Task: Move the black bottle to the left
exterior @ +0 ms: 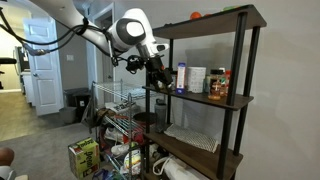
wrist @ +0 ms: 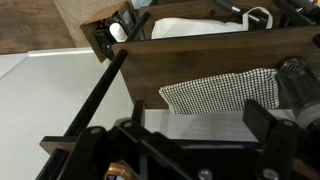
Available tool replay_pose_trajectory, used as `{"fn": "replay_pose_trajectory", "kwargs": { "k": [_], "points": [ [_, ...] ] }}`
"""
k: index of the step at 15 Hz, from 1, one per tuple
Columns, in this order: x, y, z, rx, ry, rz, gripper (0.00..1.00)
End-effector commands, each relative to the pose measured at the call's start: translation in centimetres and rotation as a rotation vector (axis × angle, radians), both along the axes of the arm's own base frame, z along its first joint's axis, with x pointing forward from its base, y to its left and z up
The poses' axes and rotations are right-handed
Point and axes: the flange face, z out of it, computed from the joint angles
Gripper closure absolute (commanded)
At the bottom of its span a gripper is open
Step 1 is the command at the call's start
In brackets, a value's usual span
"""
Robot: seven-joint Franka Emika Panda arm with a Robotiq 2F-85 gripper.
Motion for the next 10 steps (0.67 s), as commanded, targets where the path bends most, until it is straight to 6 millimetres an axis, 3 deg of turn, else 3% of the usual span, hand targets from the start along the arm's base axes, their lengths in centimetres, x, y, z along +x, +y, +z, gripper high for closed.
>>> {"fn": "replay_pose_trajectory", "kwargs": {
  "k": [1, 10],
  "points": [
    [2.1, -0.8, -0.2, -0.067, -0.052, -0.029, 0.00],
    [4.7, -1.8, -0.2, -0.172, -0.143, -0.125, 0.00]
  ]
}}
